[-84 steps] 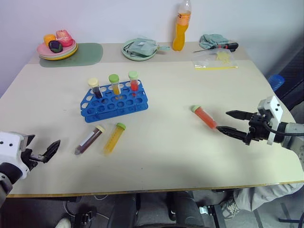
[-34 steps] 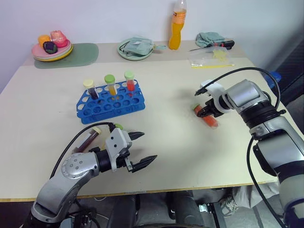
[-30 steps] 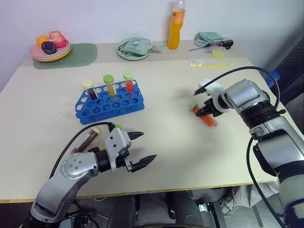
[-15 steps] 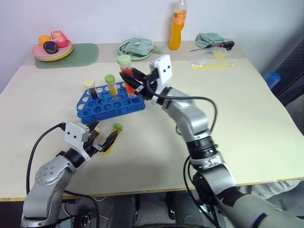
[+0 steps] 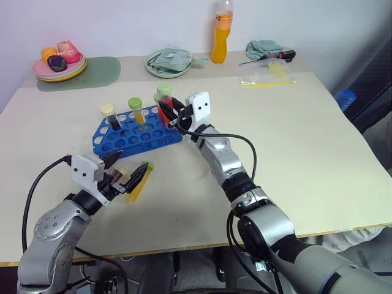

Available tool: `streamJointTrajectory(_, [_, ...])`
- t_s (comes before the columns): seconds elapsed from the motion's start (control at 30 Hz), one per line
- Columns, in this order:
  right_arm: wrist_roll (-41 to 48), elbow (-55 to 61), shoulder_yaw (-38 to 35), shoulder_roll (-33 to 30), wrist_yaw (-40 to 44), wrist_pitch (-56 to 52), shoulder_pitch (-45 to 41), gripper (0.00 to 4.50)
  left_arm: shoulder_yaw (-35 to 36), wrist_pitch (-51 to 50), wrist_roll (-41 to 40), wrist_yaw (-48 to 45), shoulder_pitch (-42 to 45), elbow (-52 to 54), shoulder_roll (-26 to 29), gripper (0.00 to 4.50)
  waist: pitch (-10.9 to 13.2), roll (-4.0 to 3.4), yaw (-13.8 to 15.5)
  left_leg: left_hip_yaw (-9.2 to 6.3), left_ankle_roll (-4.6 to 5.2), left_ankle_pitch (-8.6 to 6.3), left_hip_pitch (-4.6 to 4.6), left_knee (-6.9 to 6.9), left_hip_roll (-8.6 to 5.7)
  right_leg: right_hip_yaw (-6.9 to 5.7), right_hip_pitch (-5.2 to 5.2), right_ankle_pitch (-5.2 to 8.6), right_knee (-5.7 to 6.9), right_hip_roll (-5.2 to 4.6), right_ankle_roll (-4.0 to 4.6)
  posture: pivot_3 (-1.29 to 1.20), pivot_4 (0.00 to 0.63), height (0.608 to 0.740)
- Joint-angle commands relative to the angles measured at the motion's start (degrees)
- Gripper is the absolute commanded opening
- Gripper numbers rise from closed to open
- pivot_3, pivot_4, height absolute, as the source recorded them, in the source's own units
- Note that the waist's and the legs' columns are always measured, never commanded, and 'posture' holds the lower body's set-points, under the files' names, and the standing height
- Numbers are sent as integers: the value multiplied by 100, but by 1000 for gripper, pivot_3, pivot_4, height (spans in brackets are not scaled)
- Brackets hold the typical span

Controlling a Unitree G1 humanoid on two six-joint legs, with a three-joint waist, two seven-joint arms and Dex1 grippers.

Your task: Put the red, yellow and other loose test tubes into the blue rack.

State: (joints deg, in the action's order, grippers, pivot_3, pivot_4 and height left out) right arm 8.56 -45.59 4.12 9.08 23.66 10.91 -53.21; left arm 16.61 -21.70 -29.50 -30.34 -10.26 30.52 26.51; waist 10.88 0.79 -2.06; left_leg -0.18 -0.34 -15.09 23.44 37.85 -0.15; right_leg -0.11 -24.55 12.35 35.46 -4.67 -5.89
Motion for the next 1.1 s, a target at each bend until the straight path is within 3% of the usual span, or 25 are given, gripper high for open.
streamJointTrajectory(0.03, [-26, -193, -42, 170, 80, 285, -214, 731, 8, 17, -67, 27, -20, 278, 32, 4500, 0, 0, -3, -1, 0, 0, 0, 0, 0, 0, 0, 0, 0, -1, 0, 0, 150, 740])
streamJointTrajectory(0.73, [-250, -1455, -115, 355, -311, 1143, -510, 731, -87, -255, -90, 174, 327, 375, 73, 4500, 1, -1, -25, -6, -6, 3, 0, -2, -1, 0, 2, 0, -1, -6, 1, 0, 150, 740])
streamJointTrajectory(1.07, [-31, -1334, -162, 394, 184, 1180, -180, 731, -21, -187, -80, 148, 223, 290, 44, 4500, 1, -2, -33, -8, -8, 4, 0, -3, -1, 0, 2, 0, -1, -6, 1, 0, 150, 740])
streamJointTrajectory(1.1, [-15, -1291, -171, 390, 206, 1185, -170, 1757, 1, -211, -104, 160, 216, 281, 43, 4500, 1, -2, -33, -8, -8, 4, 0, -3, 0, 0, 2, 0, -1, -6, 1, 0, 150, 740])
